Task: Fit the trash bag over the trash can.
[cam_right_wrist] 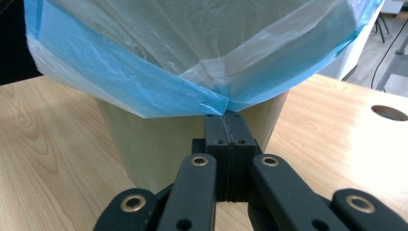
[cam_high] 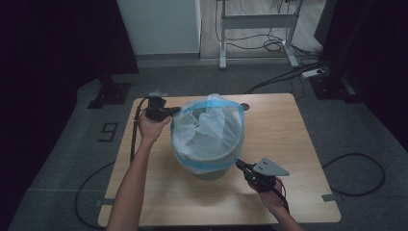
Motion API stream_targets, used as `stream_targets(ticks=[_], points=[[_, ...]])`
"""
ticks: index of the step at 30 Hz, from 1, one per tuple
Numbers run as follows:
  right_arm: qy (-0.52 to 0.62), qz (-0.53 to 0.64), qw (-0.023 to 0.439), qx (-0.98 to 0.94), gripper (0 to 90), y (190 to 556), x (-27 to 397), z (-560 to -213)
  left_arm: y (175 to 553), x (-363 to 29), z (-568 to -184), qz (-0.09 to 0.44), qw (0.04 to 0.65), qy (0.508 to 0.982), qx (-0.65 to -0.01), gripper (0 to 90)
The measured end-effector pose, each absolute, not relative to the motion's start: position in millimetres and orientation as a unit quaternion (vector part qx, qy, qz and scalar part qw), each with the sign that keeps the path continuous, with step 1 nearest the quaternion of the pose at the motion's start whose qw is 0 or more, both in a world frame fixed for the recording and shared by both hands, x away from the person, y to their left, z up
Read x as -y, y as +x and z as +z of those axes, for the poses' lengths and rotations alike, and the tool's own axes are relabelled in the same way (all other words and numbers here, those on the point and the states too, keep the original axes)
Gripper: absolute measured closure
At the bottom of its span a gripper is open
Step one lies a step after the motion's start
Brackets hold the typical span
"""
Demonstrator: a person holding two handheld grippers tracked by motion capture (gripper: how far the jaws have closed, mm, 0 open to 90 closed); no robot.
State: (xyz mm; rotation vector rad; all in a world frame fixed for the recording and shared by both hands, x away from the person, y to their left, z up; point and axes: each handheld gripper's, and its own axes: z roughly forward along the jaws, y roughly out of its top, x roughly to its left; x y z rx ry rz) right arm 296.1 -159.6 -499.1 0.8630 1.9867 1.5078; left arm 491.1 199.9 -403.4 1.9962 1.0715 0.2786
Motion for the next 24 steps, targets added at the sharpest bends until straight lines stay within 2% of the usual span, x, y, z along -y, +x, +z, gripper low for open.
stream_targets(ticks=[7,11,18,24], points=[[0.331,0.541,0.226,-0.740,89.2,299.3,161.0,-510.8,488.1,-194.7,-426.8,0.084,0.394,0.812,-0.422,90.0],[0.329,0.541,0.226,-0.740,89.1,297.8,164.2,-508.0,482.8,-195.5,-428.1,0.087,0.400,0.810,-0.421,90.0],[0.360,0.564,0.285,-0.687,65.3,300.0,200.5,-464.3,476.4,-196.9,-419.5,0.098,0.406,0.805,-0.421,90.0],[0.367,0.578,0.287,-0.670,55.5,338.4,207.6,-420.1,473.1,-195.8,-415.8,0.105,0.412,0.799,-0.425,90.0]])
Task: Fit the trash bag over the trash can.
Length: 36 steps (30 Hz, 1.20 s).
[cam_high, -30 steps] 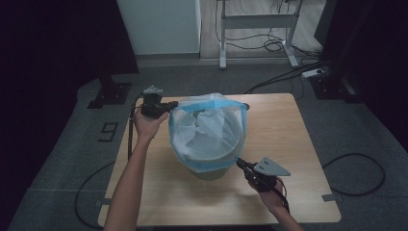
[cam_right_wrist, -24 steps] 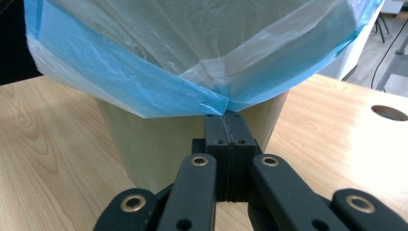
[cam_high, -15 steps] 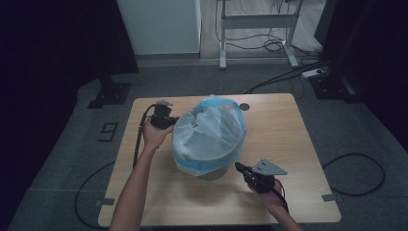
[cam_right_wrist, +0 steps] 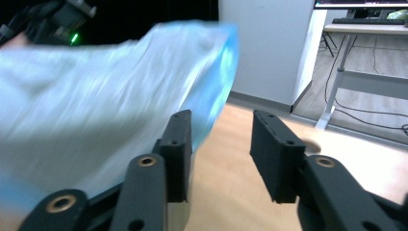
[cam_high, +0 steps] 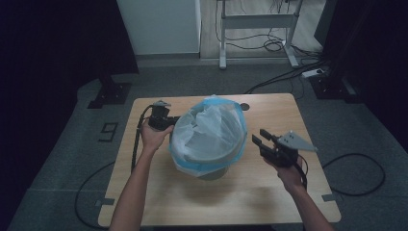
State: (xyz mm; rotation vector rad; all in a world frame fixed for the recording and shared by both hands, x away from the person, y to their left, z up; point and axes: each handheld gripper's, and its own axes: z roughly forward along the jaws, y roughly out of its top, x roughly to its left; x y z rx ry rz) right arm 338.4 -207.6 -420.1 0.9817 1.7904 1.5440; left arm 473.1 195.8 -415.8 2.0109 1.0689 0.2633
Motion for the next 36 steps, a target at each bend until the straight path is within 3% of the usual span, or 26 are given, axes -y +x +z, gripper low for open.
stream_targets(ticks=[6,17,25,30,36], points=[[0.377,0.591,0.259,-0.664,51.1,392.6,190.8,-397.7,471.9,-194.5,-415.5,0.107,0.417,0.794,-0.429,90.0],[0.397,0.593,0.211,-0.668,49.8,447.4,169.7,-407.1,472.4,-194.7,-418.5,0.103,0.425,0.787,-0.434,90.0],[0.388,0.588,0.206,-0.680,87.6,451.3,160.7,-410.6,470.3,-196.4,-416.3,0.108,0.430,0.786,-0.432,90.0],[0.406,0.567,0.229,-0.680,89.0,450.6,159.2,-413.3,468.8,-198.0,-416.9,0.111,0.428,0.785,-0.433,90.0],[0.456,0.526,0.222,-0.682,89.0,459.3,161.7,-433.6,470.0,-196.5,-425.5,0.104,0.410,0.792,-0.440,90.0]])
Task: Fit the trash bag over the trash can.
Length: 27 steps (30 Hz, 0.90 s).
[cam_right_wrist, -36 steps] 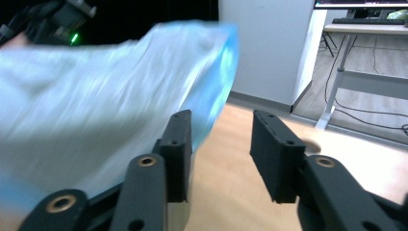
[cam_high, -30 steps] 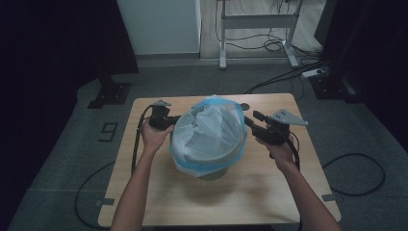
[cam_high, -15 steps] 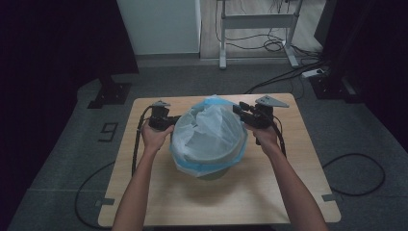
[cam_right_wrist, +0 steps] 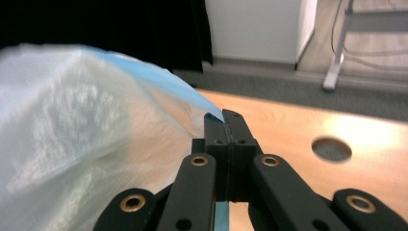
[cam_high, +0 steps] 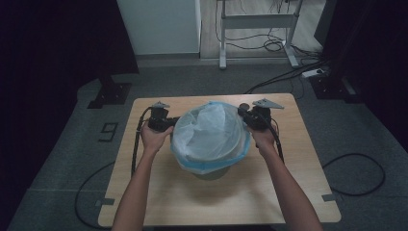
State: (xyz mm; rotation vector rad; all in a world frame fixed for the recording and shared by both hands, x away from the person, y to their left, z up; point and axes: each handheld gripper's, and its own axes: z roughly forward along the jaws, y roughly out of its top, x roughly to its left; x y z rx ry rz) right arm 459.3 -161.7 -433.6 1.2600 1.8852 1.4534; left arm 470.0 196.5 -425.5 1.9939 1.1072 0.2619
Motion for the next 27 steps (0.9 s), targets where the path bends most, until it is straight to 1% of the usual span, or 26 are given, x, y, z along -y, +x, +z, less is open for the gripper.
stream_targets(ticks=[2,10,14,19,20,21,22,24,25,27], points=[[0.461,0.512,0.222,-0.690,89.0,459.5,159.2,-444.3,469.5,-195.8,-429.8,0.104,0.400,0.798,-0.438,90.0],[0.478,0.508,0.215,-0.684,89.0,449.1,157.7,-479.2,462.7,-197.4,-438.8,0.097,0.398,0.801,-0.436,90.0],[0.480,0.509,0.212,-0.683,89.0,443.3,157.1,-490.4,458.3,-196.4,-441.0,0.099,0.397,0.804,-0.432,90.0],[0.492,0.519,0.202,-0.669,88.7,440.5,166.0,-494.0,456.1,-197.5,-441.7,0.097,0.401,0.802,-0.433,90.0],[0.494,0.523,0.203,-0.665,85.2,439.9,169.2,-493.1,455.8,-197.4,-441.3,0.098,0.401,0.802,-0.432,89.9],[0.496,0.529,0.202,-0.658,77.6,439.0,172.6,-491.6,455.4,-197.1,-441.0,0.098,0.403,0.801,-0.433,89.9],[0.499,0.534,0.202,-0.652,72.8,437.5,176.1,-489.0,455.1,-197.0,-440.6,0.099,0.403,0.800,-0.433,89.8],[0.497,0.543,0.211,-0.643,64.7,432.5,183.3,-481.9,454.9,-196.7,-439.9,0.100,0.404,0.801,-0.431,89.7],[0.497,0.547,0.213,-0.639,61.1,429.7,186.1,-478.5,454.5,-196.8,-439.3,0.101,0.405,0.800,-0.430,89.6],[0.486,0.562,0.216,-0.634,57.5,419.6,194.0,-467.6,454.2,-197.4,-438.8,0.100,0.407,0.799,-0.431,89.6]])
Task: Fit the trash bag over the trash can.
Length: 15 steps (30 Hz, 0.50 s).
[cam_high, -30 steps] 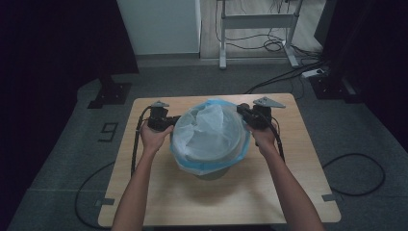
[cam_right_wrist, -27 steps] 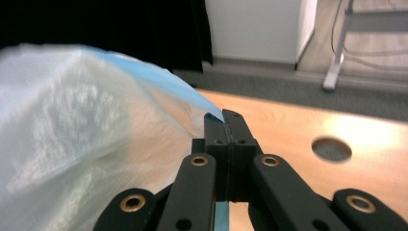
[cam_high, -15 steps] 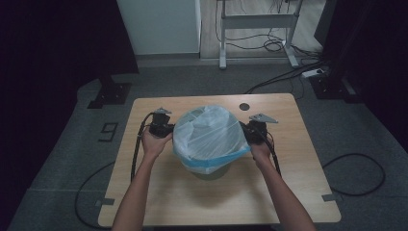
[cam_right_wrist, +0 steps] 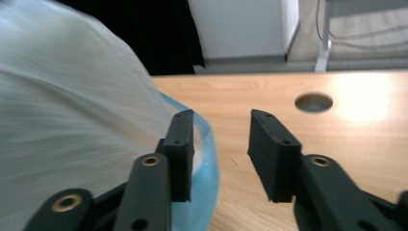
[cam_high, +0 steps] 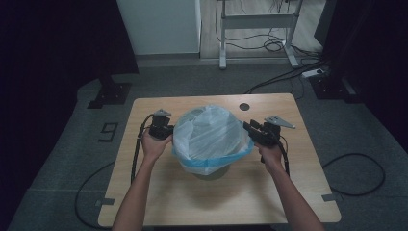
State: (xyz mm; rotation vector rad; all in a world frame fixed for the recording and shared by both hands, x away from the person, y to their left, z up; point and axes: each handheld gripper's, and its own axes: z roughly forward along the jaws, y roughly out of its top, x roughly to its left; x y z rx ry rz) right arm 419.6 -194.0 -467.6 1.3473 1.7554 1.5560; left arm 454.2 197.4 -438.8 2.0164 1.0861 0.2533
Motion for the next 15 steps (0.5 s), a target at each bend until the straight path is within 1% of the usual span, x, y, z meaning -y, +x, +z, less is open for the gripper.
stream_targets(ticks=[2,10,11,13,15], points=[[0.472,0.572,0.225,-0.633,53.9,408.9,199.3,-459.3,454.0,-198.3,-438.5,0.100,0.409,0.798,-0.431,89.5],[0.402,0.618,0.182,-0.650,42.7,364.3,209.5,-443.3,451.2,-199.8,-438.0,0.096,0.418,0.792,-0.434,89.4],[0.384,0.629,0.169,-0.654,41.4,357.6,208.8,-440.2,450.9,-199.9,-437.8,0.096,0.419,0.793,-0.433,89.4],[0.348,0.631,0.162,-0.674,39.0,347.9,205.4,-435.0,450.1,-199.6,-437.2,0.096,0.420,0.792,-0.432,89.3],[0.326,0.621,0.155,-0.696,38.4,342.8,200.3,-431.0,449.5,-199.5,-436.7,0.097,0.420,0.792,-0.433,89.3]])
